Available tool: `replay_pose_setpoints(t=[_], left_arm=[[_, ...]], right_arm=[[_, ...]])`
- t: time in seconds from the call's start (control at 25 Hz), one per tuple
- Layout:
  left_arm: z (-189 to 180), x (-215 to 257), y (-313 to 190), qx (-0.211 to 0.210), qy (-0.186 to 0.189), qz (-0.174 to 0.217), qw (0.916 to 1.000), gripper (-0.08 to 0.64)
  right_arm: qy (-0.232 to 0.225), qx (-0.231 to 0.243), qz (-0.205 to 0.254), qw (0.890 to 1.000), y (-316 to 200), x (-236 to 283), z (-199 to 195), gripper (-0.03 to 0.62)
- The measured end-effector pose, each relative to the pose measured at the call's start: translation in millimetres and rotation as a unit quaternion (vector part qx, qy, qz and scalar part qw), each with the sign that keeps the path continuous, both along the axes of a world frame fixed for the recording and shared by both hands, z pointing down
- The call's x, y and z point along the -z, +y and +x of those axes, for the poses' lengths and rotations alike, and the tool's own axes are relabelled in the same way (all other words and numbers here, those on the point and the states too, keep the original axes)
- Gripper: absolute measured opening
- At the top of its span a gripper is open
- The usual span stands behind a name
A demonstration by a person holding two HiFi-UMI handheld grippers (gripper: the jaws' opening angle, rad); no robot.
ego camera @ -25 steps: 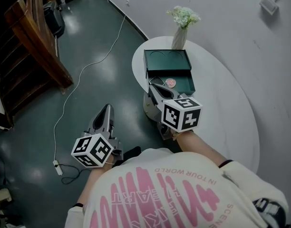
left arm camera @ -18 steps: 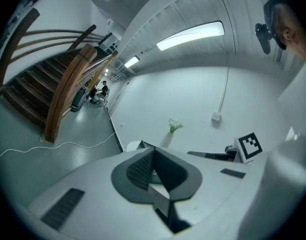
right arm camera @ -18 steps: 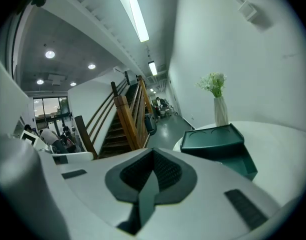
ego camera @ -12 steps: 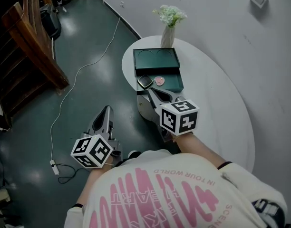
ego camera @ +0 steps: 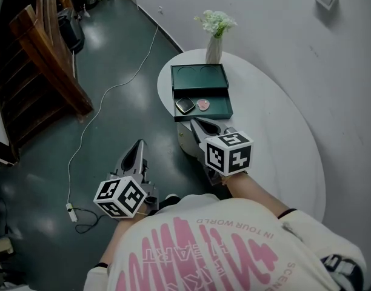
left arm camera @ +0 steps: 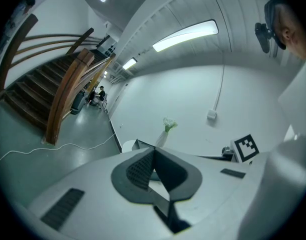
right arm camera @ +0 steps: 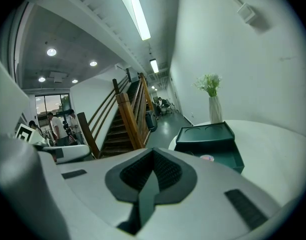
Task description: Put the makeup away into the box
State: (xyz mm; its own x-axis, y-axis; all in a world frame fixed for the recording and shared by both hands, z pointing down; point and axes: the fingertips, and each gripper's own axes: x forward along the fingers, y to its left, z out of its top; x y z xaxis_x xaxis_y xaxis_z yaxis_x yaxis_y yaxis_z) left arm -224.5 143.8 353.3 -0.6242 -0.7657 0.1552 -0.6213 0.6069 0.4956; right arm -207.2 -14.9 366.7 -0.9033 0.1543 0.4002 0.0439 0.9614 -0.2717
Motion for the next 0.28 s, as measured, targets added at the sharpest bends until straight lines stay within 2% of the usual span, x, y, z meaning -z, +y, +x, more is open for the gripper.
replay_pose_setpoints(t=[0.28], left_arm=[[7.2, -4.2, 1.3, 0.008, -0.003, 0.001, 1.0000, 0.002]], right_arm=[[-0.001, 0.005, 0.002, 1.000, -1.6, -5.6, 8.9, -0.003]])
